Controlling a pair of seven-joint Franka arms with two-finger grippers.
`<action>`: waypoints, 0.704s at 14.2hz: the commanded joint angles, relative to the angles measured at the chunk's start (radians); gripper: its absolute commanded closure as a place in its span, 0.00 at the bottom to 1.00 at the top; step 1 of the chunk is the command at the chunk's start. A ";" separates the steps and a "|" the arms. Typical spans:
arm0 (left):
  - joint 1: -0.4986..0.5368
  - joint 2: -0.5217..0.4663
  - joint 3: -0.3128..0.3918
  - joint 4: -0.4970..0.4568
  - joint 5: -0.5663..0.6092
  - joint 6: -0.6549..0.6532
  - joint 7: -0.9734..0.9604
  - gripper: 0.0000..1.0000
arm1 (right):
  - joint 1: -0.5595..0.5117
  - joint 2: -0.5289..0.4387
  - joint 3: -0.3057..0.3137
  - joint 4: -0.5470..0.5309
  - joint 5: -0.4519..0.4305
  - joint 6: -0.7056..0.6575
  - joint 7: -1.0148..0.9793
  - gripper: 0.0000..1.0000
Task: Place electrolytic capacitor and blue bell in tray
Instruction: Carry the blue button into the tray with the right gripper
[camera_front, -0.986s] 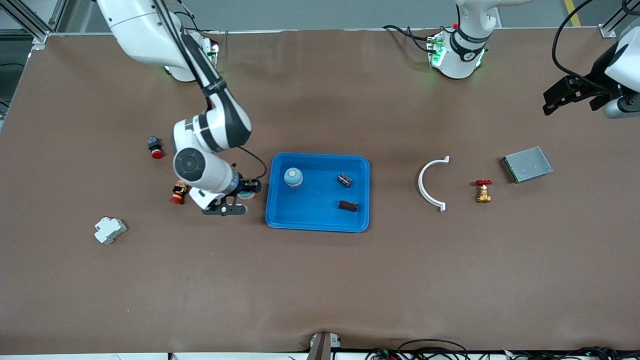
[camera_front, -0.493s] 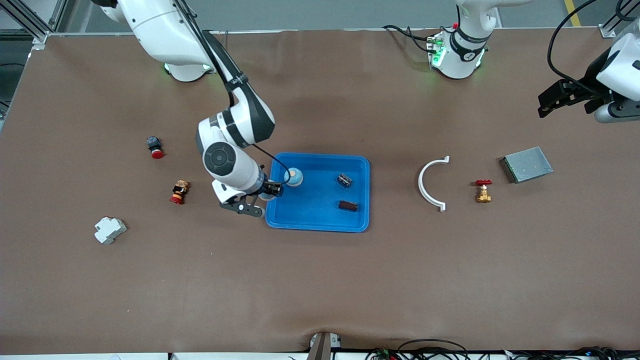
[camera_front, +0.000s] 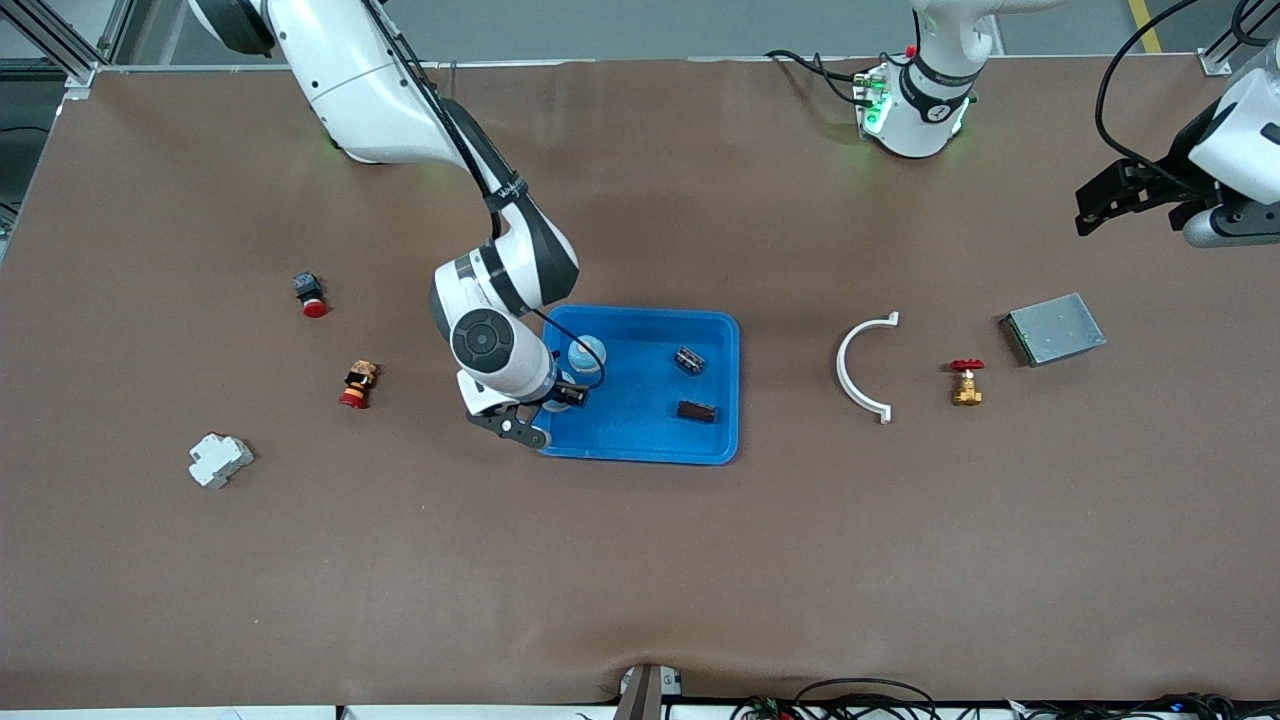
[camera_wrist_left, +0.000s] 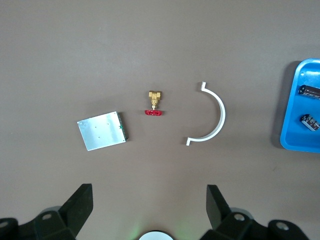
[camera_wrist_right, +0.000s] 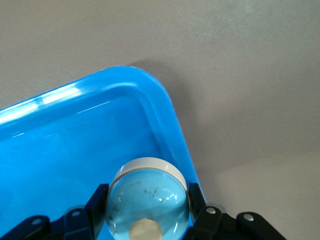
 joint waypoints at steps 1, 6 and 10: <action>0.008 0.005 -0.001 -0.005 -0.020 0.022 0.023 0.00 | 0.027 0.039 -0.007 0.063 0.018 -0.009 0.054 0.91; 0.007 0.017 0.000 -0.019 -0.020 0.036 0.023 0.00 | 0.036 0.089 -0.004 0.120 0.065 -0.011 0.071 0.92; 0.007 0.017 -0.001 -0.018 -0.020 0.045 0.023 0.00 | 0.044 0.111 -0.004 0.143 0.100 -0.014 0.071 0.92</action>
